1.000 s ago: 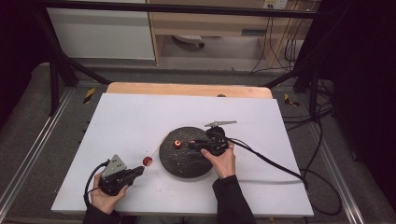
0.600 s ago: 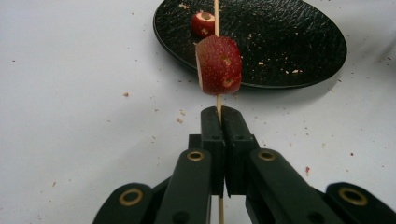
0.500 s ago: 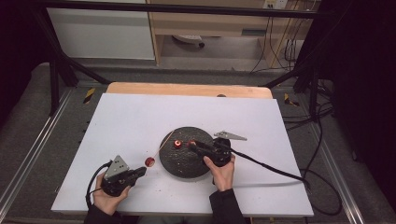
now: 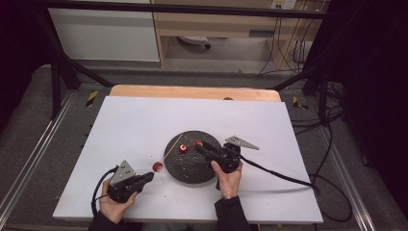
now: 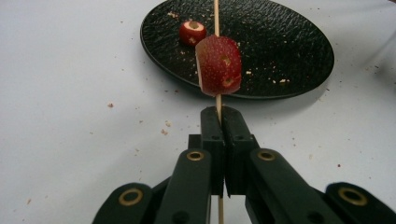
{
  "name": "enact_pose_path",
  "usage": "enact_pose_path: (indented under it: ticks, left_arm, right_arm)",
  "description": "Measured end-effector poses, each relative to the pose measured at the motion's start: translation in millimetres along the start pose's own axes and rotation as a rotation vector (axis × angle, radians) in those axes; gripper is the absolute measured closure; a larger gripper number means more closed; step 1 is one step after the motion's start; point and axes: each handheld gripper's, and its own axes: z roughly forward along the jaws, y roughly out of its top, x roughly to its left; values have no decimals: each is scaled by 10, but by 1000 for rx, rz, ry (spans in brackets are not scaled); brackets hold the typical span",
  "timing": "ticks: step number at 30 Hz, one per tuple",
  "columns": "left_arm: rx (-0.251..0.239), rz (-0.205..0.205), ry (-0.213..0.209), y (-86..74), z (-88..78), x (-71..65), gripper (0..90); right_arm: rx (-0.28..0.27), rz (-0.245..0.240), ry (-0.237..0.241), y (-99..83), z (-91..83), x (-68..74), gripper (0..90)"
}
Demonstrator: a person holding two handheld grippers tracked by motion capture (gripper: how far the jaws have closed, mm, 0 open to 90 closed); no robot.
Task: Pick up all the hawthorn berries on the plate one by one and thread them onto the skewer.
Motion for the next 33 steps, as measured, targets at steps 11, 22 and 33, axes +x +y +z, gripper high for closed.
enact_pose_path:
  ticks: [11, 22, 33]
  left_arm:
    - [-30, -11, 1, 68, 23, -84, 880]
    - [-53, -3, -2, 160, 63, -205, 880]
    - [-82, -1, -24, 280, 110, -335, 880]
  right_arm:
    - [-123, 67, 53, 183, -52, 15, 612]
    - [-203, 99, 87, 350, -85, -20, 612]
    - [-289, 98, 84, 426, -66, -61, 612]
